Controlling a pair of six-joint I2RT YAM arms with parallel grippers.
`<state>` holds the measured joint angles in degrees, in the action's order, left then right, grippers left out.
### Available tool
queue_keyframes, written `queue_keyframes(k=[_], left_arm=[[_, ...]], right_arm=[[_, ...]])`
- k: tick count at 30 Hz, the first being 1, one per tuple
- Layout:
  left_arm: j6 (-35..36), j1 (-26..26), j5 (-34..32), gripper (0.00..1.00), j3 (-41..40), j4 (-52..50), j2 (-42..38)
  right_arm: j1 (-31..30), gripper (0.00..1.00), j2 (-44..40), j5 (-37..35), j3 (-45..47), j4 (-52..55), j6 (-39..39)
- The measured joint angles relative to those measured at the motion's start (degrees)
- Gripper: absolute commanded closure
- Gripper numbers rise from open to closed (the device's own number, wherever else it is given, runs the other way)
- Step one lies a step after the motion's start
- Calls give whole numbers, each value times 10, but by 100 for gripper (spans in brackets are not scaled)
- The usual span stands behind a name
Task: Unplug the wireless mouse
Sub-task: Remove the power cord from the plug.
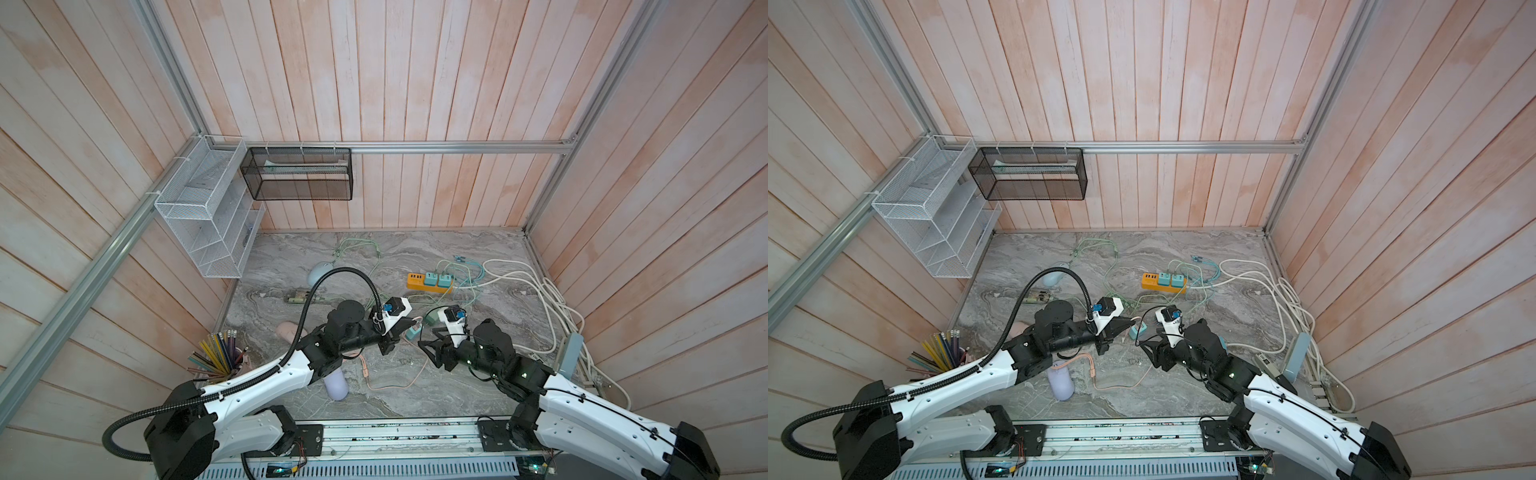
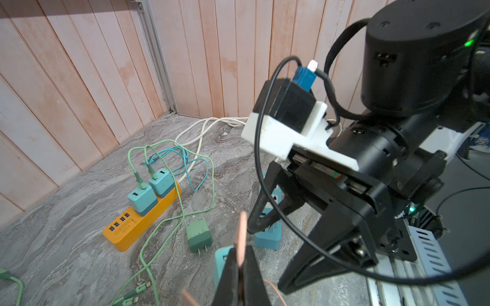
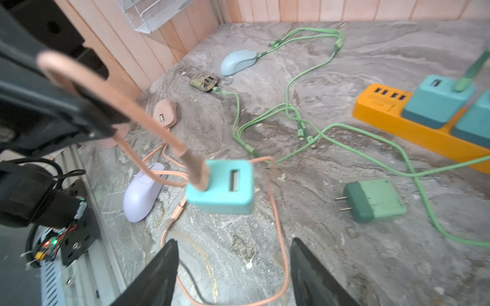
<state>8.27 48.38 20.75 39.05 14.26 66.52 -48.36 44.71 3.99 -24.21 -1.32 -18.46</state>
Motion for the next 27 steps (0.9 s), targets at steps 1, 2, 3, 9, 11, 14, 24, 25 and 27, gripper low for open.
queue_keyframes(k=[1,2,3,9,11,14,24,25,27], left_arm=[[0,0,0,100,0,0,0],[-2,0,0,100,0,0,0],[-2,0,0,100,0,0,0],[-8,0,0,100,2,-2,0],[-9,0,0,100,3,-2,-1],[-10,0,0,100,7,-5,-4],[-15,0,3,100,9,-7,-12],[-17,0,4,100,9,-7,-13],[-19,0,5,100,9,-7,-15]], right_arm=[[0,33,-6,-10,1,0,0],[0,33,-10,-17,1,0,0],[0,33,-12,-20,1,0,0],[0,36,-5,16,14,-19,0],[0,36,-4,40,24,-34,0],[0,37,-4,67,36,-55,0],[0,29,2,75,38,-81,3],[0,29,5,75,38,-83,3],[0,29,12,75,38,-89,3]])
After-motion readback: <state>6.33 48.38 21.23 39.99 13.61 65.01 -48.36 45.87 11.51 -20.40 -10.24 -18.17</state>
